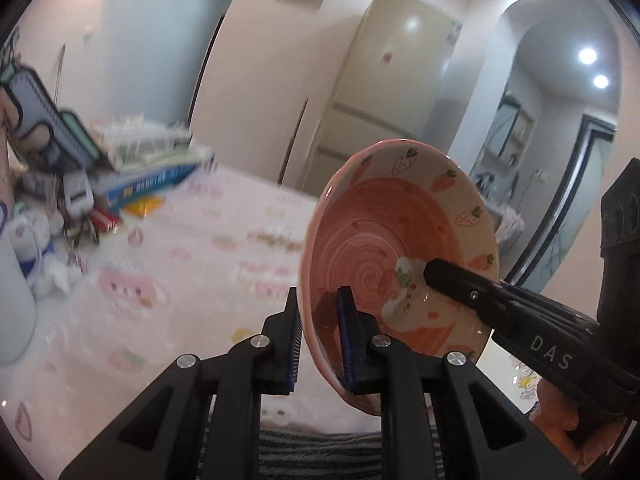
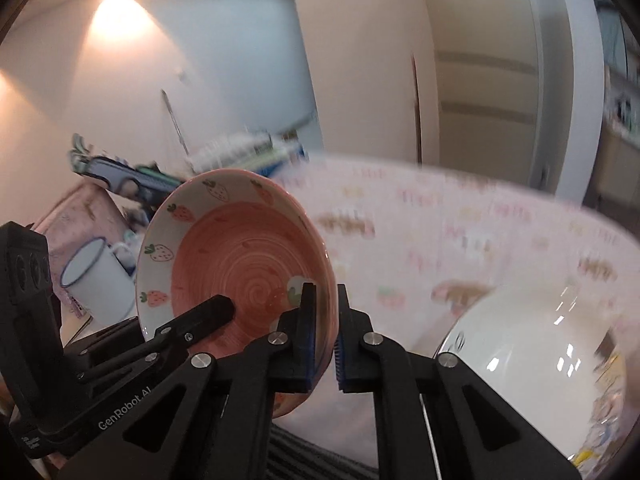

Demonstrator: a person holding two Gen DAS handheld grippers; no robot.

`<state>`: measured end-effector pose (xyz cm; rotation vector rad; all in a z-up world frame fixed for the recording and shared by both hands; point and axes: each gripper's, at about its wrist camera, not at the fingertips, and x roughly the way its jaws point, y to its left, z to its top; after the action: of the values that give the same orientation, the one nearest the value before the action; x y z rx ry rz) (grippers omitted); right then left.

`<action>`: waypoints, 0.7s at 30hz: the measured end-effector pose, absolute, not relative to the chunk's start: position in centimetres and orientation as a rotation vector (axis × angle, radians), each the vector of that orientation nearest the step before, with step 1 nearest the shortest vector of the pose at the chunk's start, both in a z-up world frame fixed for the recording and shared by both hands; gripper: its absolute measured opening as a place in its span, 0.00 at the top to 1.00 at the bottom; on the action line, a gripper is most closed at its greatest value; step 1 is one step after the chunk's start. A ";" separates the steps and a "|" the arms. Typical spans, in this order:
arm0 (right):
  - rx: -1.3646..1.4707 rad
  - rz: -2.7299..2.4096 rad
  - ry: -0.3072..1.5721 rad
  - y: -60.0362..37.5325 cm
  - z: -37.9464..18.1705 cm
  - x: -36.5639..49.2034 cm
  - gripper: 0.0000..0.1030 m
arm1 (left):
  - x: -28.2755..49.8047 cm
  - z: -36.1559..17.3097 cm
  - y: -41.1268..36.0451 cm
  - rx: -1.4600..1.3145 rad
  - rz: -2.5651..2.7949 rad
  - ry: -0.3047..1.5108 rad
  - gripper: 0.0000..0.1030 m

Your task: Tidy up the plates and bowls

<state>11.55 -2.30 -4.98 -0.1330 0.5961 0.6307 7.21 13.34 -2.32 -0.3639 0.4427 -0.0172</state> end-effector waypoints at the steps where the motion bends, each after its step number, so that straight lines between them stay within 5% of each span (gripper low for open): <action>1: -0.140 0.628 0.548 -2.4 -4.2 10.7 0.94 | 6.7 -1.9 13.2 -0.355 -0.013 0.404 0.83; 7: -0.113 0.639 0.417 -3.0 -2.3 8.1 0.93 | 3.7 0.5 12.2 -0.302 0.027 0.213 0.86; 21: -0.050 0.574 0.174 -10.4 3.2 0.3 0.93 | -1.7 7.4 5.2 -0.189 -0.099 0.093 0.86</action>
<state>0.29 -10.43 3.23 -0.0497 0.1744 0.5739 -1.70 5.20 7.43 -0.1888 0.0927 -0.0991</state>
